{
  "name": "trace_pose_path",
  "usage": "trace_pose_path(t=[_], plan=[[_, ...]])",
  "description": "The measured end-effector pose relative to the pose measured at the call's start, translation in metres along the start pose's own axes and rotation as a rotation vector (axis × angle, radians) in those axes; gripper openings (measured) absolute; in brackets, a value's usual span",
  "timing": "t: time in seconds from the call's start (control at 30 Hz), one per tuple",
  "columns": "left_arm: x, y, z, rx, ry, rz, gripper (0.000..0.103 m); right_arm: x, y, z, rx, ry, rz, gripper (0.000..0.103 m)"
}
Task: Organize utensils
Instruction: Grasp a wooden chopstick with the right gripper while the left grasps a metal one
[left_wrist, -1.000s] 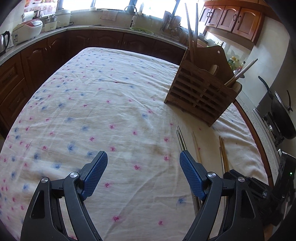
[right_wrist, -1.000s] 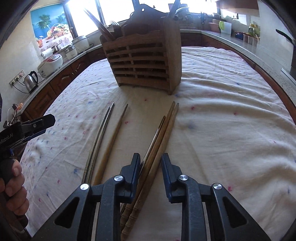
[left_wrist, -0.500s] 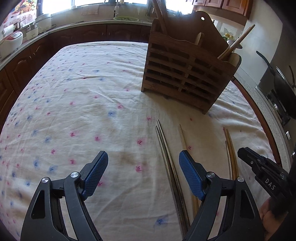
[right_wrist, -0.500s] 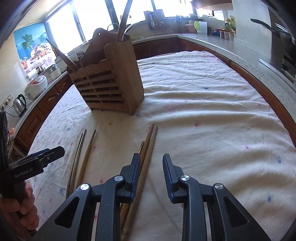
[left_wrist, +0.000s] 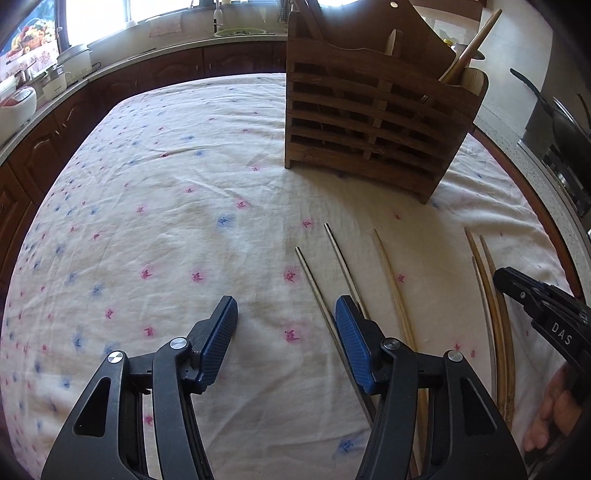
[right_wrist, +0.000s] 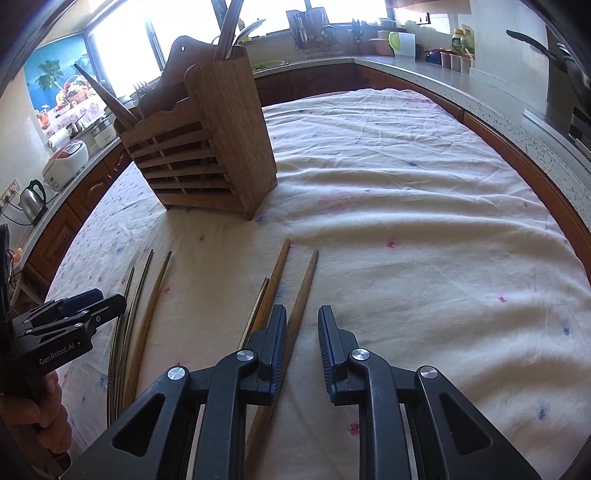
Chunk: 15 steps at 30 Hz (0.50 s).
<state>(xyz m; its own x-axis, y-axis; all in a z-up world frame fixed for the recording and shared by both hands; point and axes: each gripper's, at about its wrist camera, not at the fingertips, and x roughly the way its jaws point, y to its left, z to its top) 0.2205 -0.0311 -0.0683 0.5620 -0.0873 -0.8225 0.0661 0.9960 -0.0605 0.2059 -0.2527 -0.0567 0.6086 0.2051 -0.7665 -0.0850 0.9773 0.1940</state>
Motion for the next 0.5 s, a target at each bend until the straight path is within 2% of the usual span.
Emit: trace_pose_path(t=[0.2, 0.27, 0.33, 0.4, 0.5], plan=[[0.010, -0.014, 0.012, 0.042, 0.007, 0.035, 0.054, 0.015, 0.002, 0.017, 0.008, 0.002, -0.014, 0.022], [0.010, -0.019, 0.013, 0.054, -0.002, 0.030, 0.045, 0.020, 0.005, 0.020, -0.010, -0.004, -0.027, 0.023], [0.010, -0.025, 0.014, 0.062, -0.009, 0.017, 0.024, 0.023, 0.008, 0.022, -0.021, -0.002, -0.031, 0.023], [0.010, -0.030, 0.015, 0.075, -0.013, 0.010, 0.011, 0.024, 0.008, 0.022, -0.029, -0.002, -0.030, 0.021], [0.009, -0.034, 0.013, 0.092, -0.019, 0.006, 0.008, 0.023, 0.006, 0.022, -0.033, -0.001, -0.031, 0.010]])
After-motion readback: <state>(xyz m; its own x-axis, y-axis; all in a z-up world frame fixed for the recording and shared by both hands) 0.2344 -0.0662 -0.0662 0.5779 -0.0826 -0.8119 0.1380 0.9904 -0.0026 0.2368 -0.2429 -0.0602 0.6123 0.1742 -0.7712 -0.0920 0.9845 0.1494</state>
